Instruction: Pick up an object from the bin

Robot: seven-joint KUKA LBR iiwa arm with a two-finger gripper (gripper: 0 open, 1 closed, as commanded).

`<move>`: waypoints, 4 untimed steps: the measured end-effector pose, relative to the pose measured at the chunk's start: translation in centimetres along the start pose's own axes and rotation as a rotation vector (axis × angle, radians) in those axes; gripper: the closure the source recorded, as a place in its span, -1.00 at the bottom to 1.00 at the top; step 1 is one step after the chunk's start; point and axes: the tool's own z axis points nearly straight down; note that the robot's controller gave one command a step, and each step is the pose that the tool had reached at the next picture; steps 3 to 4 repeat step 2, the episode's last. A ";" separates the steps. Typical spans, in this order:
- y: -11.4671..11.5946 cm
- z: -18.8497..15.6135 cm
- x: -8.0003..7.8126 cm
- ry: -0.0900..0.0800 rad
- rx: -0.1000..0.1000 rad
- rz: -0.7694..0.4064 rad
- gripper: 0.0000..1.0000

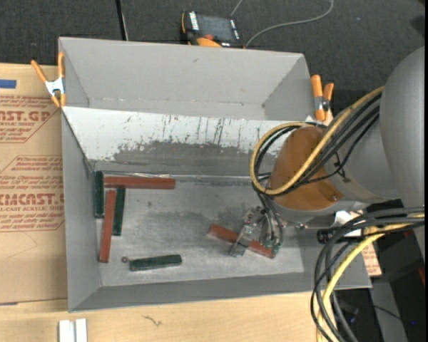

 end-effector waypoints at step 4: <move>0.2 -13.3 -0.2 -0.007 -0.003 -0.002 1.00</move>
Offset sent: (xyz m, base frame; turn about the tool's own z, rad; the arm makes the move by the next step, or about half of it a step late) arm -0.0001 0.0000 0.0553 0.0000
